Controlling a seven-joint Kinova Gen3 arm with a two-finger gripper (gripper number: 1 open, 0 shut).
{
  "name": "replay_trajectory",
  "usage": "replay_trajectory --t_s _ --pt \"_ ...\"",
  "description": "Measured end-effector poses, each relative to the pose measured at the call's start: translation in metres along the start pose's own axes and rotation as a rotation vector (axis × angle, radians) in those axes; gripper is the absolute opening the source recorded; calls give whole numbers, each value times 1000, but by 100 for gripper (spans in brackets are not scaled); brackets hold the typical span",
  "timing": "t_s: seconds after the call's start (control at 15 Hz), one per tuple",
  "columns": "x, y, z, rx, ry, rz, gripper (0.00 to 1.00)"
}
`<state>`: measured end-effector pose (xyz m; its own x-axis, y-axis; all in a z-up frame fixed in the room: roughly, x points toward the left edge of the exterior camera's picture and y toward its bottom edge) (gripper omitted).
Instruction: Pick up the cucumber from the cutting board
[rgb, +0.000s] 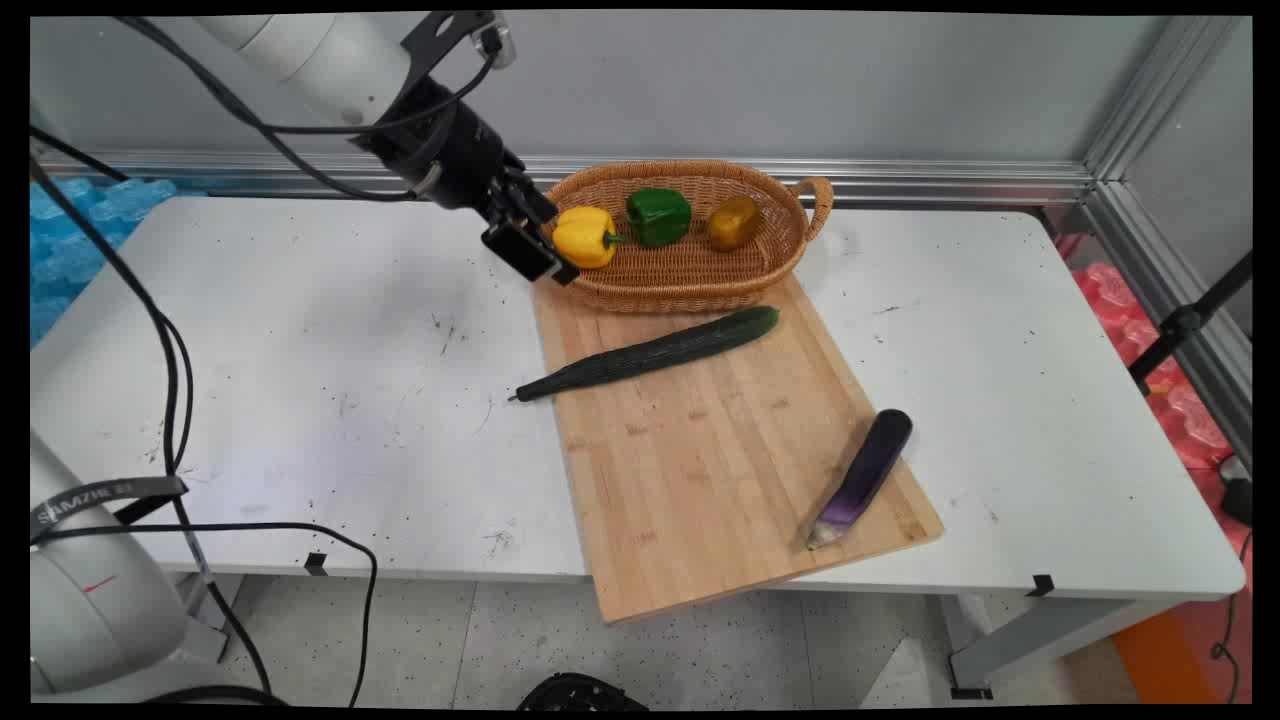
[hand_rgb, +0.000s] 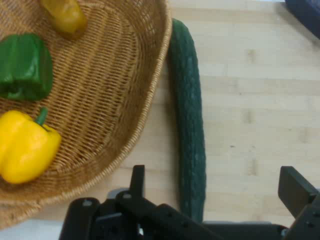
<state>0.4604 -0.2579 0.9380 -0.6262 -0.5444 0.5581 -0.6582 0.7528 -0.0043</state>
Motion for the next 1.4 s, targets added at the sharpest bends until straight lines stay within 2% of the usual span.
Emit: replay_trajectory --t_s 0.27,0.6,1.4 --pt "-2 13 10 1 -10 -40 100" --pt "18 21 52 15 -36 -78 100" --pt "58 39 163 72 -188 -160 100"
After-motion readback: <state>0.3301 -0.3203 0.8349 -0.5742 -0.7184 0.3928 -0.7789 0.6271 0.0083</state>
